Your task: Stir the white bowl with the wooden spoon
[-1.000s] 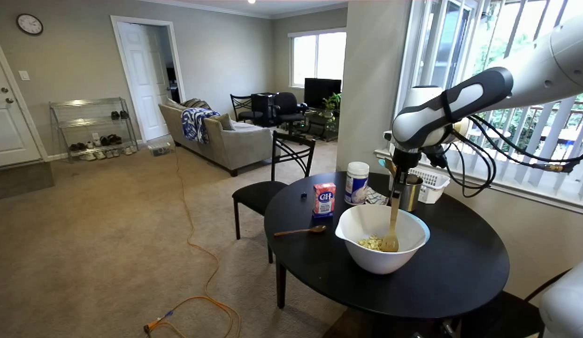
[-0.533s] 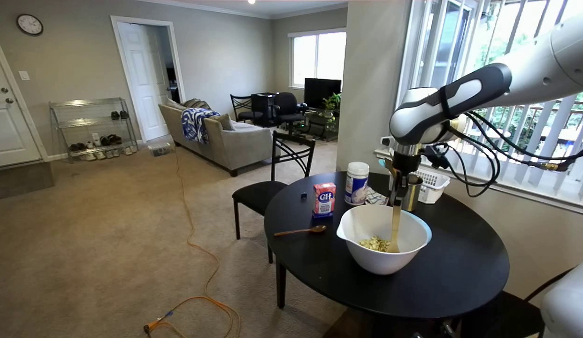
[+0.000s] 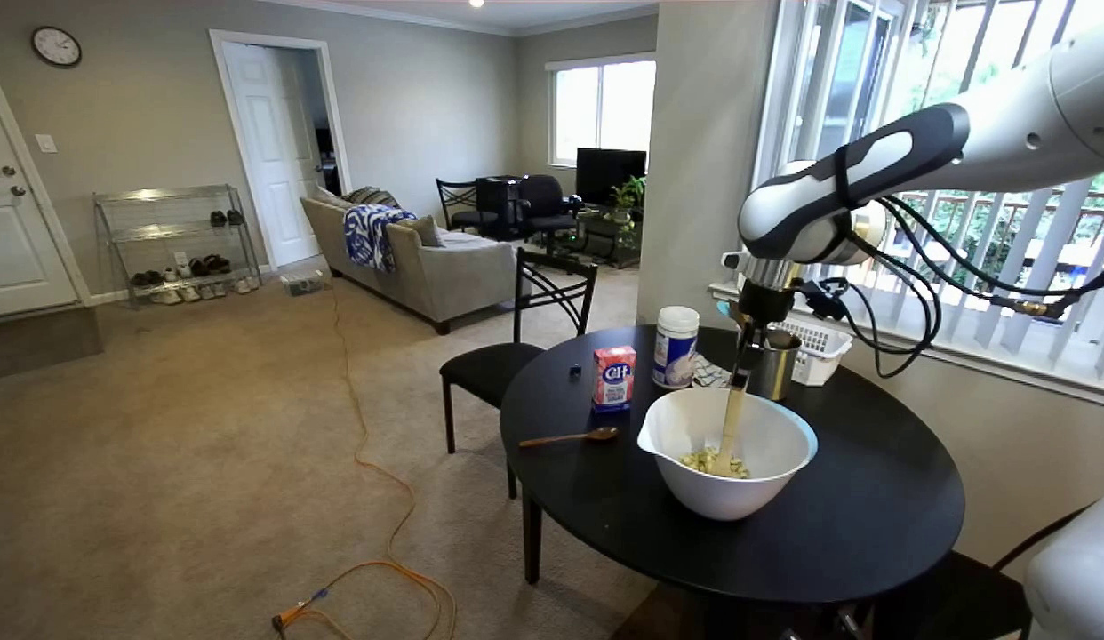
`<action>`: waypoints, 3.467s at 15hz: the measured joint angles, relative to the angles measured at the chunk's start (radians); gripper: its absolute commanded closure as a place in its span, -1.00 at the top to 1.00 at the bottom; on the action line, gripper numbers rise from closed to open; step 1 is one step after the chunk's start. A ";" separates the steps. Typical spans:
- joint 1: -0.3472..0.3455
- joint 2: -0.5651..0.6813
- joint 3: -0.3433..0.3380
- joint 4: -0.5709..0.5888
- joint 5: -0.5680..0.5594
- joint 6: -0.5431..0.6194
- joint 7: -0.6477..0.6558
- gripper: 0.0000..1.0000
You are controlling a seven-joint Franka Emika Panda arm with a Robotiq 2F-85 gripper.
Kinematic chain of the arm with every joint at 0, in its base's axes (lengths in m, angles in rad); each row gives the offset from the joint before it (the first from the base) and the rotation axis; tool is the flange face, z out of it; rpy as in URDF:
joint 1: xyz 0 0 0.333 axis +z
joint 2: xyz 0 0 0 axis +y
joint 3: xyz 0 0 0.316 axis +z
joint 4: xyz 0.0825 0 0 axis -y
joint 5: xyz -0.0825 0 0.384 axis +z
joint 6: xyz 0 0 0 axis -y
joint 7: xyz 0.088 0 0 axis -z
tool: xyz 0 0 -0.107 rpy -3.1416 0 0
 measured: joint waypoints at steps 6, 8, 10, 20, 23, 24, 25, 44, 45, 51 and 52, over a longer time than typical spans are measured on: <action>0.008 0.000 0.001 0.019 0.059 0.008 0.000 -0.91; 0.010 0.000 0.002 0.018 0.062 0.035 0.001 -0.91; 0.010 0.004 0.006 0.014 0.061 0.088 0.001 -0.91; -0.013 0.018 0.011 -0.017 -0.200 0.224 0.206 -0.91; -0.031 0.015 0.011 -0.018 -0.312 0.222 0.304 -0.91; -0.031 0.015 0.011 -0.018 -0.325 0.220 0.317 -0.91; -0.031 0.015 0.011 -0.018 -0.326 0.217 0.318 -0.91; 0.031 0.026 0.013 0.022 -0.084 0.004 -0.045 -0.91; 0.035 0.036 0.014 0.029 -0.078 0.008 -0.045 -0.91; 0.037 0.121 0.019 0.089 -0.046 0.103 -0.043 -0.91; 0.035 0.133 0.019 0.099 -0.046 0.123 -0.037 -0.91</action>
